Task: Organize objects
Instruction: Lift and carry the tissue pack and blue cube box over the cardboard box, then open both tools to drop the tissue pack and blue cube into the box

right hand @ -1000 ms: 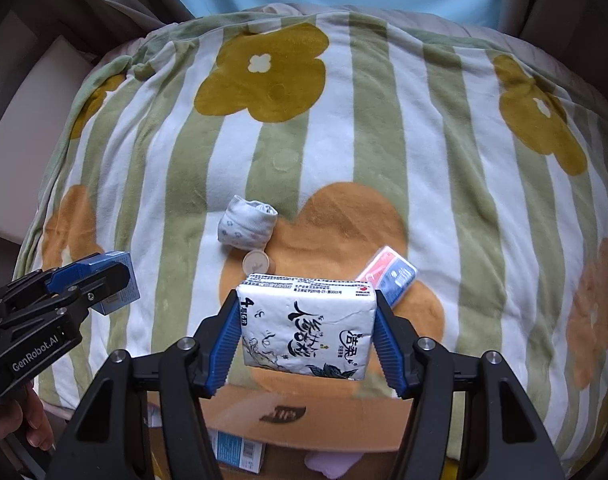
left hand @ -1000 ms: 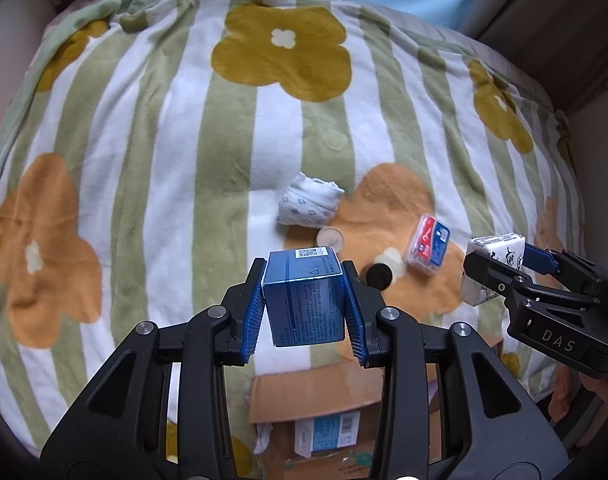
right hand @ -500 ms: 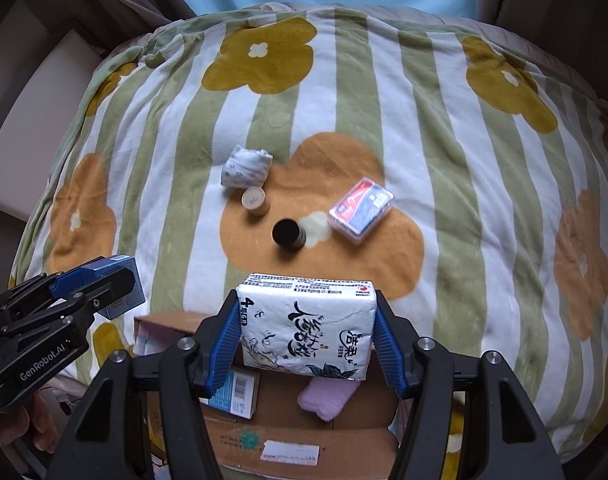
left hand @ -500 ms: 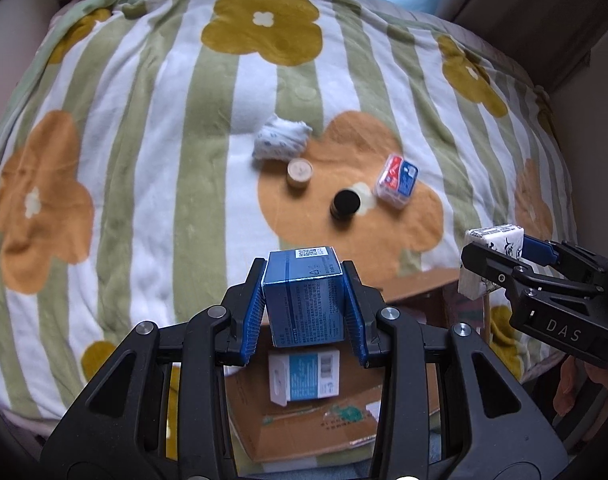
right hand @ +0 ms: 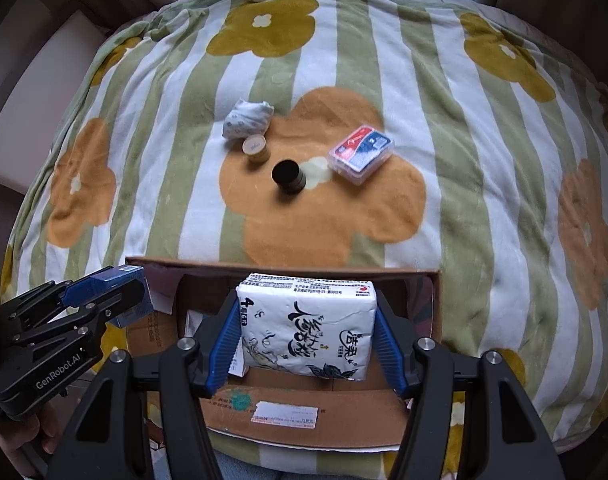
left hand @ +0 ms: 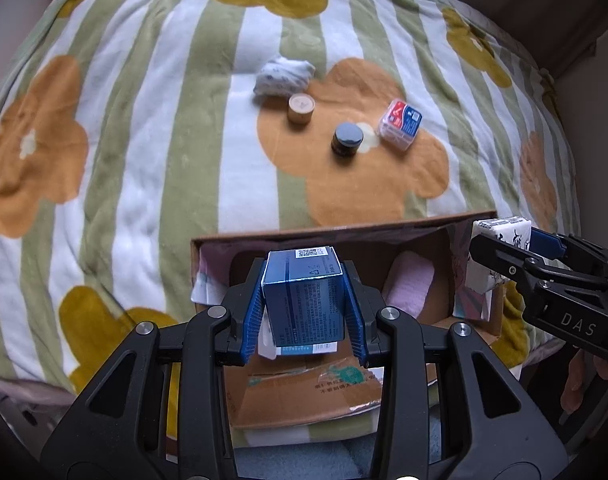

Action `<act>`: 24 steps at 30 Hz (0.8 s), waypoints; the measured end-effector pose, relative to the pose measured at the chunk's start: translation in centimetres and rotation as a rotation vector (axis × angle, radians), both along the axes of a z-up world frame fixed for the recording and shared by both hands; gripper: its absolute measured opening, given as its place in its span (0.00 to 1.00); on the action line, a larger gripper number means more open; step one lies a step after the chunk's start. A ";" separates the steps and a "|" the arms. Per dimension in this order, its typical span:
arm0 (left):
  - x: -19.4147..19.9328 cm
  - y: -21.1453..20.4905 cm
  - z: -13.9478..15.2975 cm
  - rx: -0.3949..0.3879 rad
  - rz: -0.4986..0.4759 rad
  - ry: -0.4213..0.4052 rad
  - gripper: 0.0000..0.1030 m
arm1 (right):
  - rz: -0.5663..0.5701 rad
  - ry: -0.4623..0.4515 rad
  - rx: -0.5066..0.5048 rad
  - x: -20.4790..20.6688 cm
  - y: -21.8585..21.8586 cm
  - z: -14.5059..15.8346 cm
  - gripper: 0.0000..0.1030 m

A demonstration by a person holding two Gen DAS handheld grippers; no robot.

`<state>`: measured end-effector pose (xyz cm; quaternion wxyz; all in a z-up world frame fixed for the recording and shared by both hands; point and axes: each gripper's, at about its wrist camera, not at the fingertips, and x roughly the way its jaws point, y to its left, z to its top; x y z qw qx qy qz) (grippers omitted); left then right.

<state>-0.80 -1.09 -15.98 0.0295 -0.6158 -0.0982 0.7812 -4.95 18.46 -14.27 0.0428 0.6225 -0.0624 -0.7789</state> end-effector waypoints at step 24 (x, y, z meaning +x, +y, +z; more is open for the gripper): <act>2.3 0.9 -6.8 -0.007 0.018 -0.128 0.32 | 0.005 -0.117 -0.014 2.3 0.7 -6.3 0.55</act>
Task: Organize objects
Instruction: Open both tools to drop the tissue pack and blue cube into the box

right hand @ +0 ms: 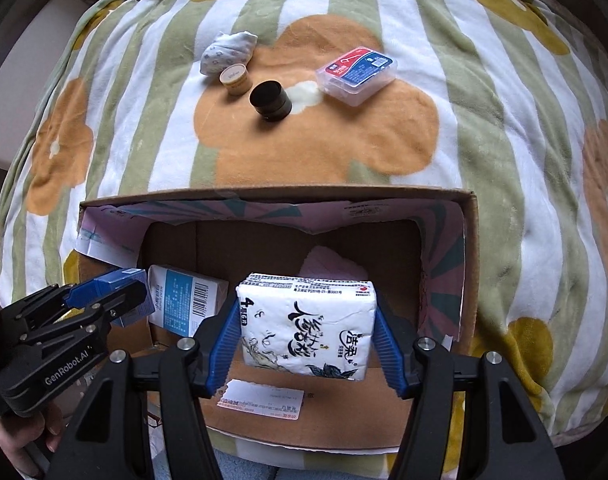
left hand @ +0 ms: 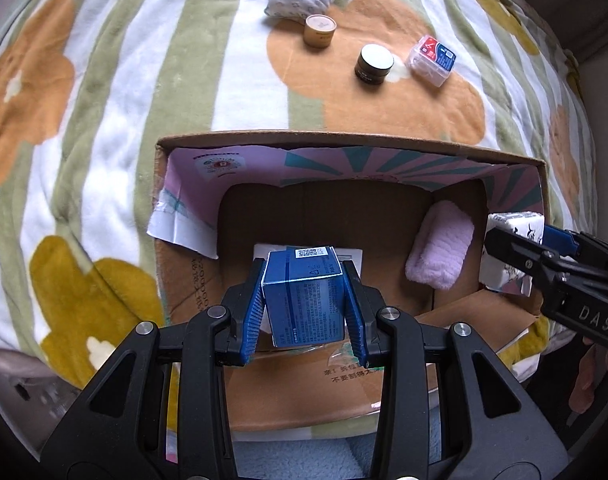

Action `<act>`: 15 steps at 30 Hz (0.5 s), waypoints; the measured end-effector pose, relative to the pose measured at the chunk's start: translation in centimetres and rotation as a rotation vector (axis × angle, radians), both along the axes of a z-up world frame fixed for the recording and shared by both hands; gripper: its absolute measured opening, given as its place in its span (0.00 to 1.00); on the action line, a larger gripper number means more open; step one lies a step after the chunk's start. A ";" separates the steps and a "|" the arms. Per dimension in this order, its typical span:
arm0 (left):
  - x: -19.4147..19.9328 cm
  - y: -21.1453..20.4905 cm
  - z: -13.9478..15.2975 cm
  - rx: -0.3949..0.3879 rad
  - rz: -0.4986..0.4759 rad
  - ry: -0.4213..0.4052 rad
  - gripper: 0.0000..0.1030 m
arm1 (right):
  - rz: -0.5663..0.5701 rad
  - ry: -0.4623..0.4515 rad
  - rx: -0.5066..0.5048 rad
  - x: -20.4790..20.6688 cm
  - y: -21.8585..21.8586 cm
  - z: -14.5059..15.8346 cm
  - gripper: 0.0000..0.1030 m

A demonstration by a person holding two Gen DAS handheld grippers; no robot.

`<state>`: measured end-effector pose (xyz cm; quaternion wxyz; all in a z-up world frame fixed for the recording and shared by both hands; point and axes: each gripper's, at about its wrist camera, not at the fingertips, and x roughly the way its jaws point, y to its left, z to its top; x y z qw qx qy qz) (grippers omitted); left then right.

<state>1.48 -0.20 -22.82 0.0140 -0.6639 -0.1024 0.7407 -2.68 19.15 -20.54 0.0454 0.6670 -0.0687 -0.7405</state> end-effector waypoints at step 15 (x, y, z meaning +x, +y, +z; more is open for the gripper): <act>1.4 -1.0 0.8 -0.011 0.029 0.012 1.00 | -0.054 0.011 0.003 0.5 0.3 0.4 0.88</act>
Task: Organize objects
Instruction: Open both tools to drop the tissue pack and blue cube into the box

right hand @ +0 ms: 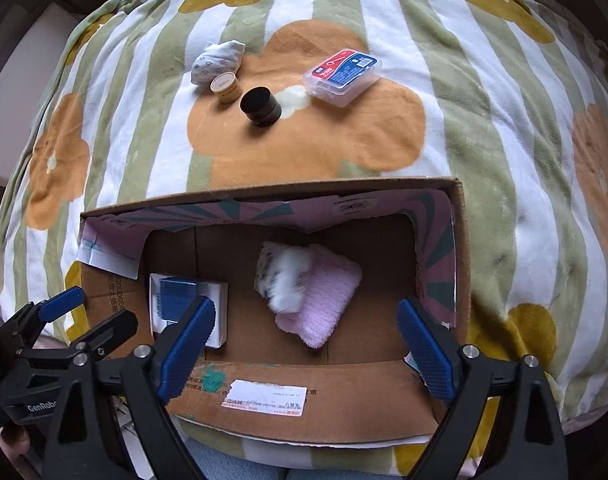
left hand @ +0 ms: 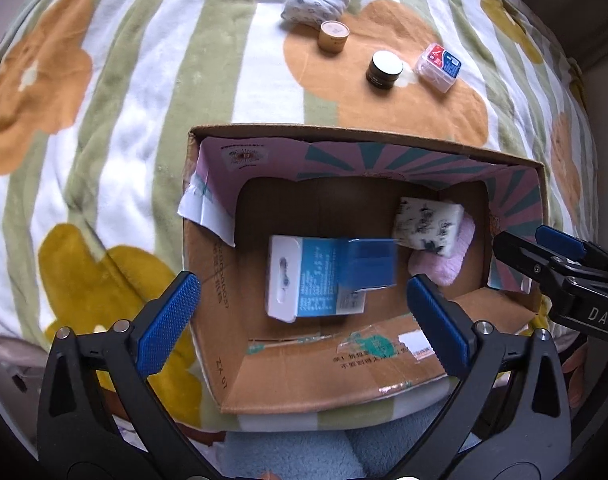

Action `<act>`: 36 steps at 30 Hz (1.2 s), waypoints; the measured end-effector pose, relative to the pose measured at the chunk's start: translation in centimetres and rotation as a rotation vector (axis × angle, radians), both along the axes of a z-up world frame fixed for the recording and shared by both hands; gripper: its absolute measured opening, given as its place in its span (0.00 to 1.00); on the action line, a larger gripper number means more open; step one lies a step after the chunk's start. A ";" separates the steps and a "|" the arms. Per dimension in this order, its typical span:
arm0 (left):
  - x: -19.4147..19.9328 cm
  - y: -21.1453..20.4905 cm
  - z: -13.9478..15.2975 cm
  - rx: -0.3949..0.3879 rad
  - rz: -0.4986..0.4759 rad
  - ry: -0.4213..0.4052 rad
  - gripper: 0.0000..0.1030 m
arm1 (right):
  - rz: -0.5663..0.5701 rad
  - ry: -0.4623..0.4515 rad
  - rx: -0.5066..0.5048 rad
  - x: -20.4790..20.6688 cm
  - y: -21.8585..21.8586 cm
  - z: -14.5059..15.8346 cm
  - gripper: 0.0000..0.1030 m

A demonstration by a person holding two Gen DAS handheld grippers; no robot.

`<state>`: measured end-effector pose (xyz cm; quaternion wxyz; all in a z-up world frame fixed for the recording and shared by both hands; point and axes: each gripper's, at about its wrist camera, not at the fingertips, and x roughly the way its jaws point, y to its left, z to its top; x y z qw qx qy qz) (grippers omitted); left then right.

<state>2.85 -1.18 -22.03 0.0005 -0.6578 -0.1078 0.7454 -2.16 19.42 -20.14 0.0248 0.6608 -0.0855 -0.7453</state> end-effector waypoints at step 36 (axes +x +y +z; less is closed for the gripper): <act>-3.7 -3.7 9.9 -0.079 0.001 0.138 1.00 | 0.024 0.070 0.066 -2.6 0.4 8.0 0.88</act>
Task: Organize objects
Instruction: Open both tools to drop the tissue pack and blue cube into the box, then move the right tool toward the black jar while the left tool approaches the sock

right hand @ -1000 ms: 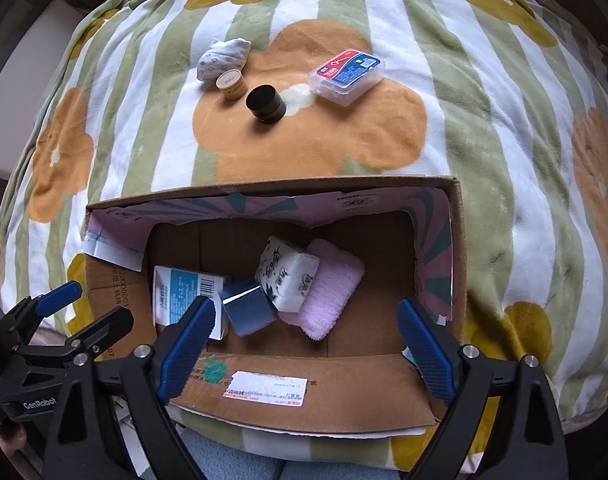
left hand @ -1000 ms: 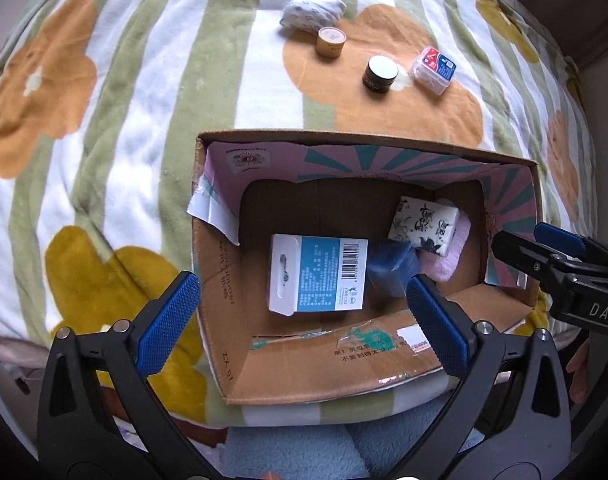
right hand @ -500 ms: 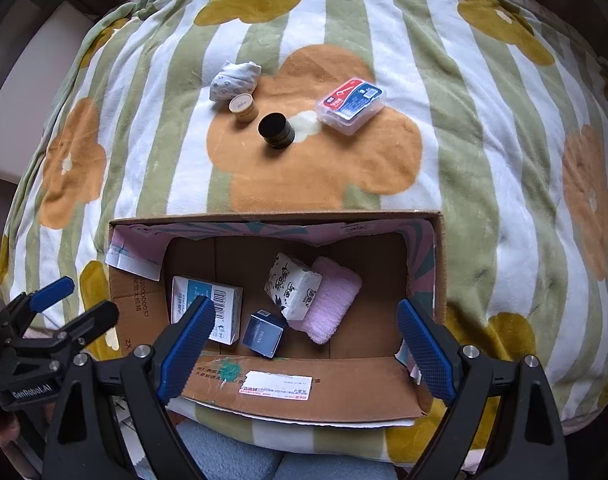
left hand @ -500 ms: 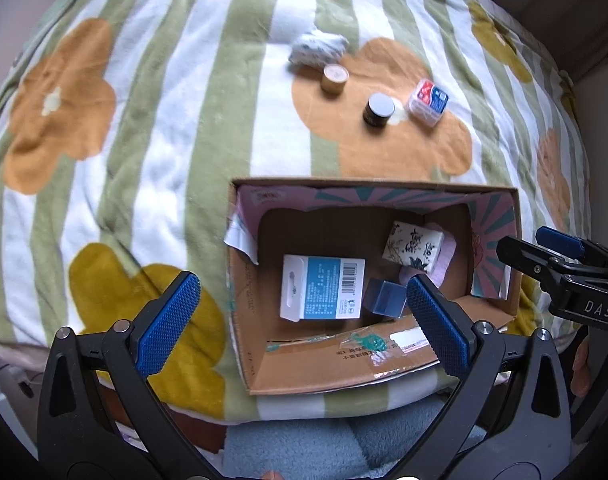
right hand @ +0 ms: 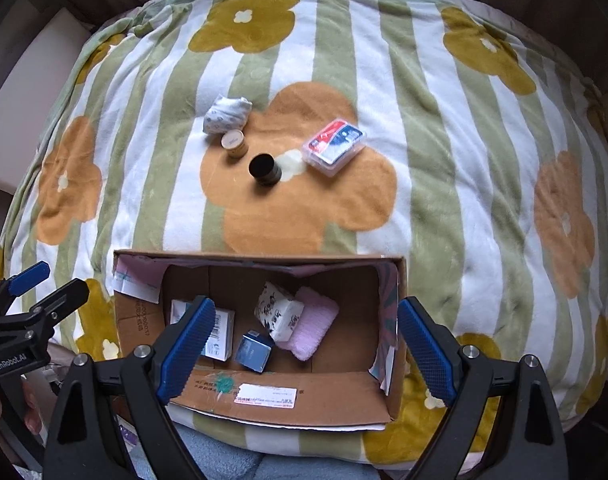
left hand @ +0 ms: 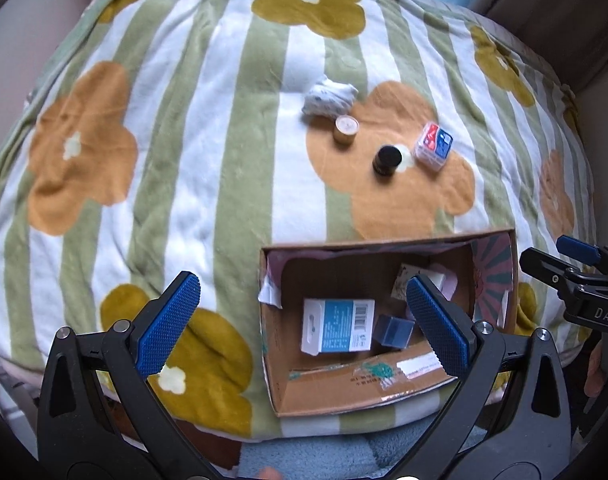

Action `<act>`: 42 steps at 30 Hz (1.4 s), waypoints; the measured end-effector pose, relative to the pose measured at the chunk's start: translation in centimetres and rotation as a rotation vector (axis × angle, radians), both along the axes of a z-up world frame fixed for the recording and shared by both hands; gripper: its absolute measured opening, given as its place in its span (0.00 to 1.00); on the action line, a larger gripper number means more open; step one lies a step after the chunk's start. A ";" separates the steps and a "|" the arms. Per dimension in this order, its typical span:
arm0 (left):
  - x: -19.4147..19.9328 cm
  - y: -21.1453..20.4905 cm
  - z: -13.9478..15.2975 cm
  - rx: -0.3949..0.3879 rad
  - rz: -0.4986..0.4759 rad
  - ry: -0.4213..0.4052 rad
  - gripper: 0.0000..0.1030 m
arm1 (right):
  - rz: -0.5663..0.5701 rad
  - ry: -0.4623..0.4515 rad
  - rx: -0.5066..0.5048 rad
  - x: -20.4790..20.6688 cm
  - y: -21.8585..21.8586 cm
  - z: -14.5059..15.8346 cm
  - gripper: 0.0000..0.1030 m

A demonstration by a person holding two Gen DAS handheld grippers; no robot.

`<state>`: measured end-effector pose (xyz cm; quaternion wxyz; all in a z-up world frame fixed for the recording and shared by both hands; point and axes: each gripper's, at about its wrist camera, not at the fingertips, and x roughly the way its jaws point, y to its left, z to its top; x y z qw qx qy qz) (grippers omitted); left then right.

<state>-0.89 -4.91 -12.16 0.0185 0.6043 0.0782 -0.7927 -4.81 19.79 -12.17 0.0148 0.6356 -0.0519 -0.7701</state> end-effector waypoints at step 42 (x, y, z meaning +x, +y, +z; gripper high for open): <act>-23.5 1.0 -7.6 0.009 -0.219 -0.052 1.00 | 0.145 -0.059 -0.060 -13.8 -4.1 -7.2 0.88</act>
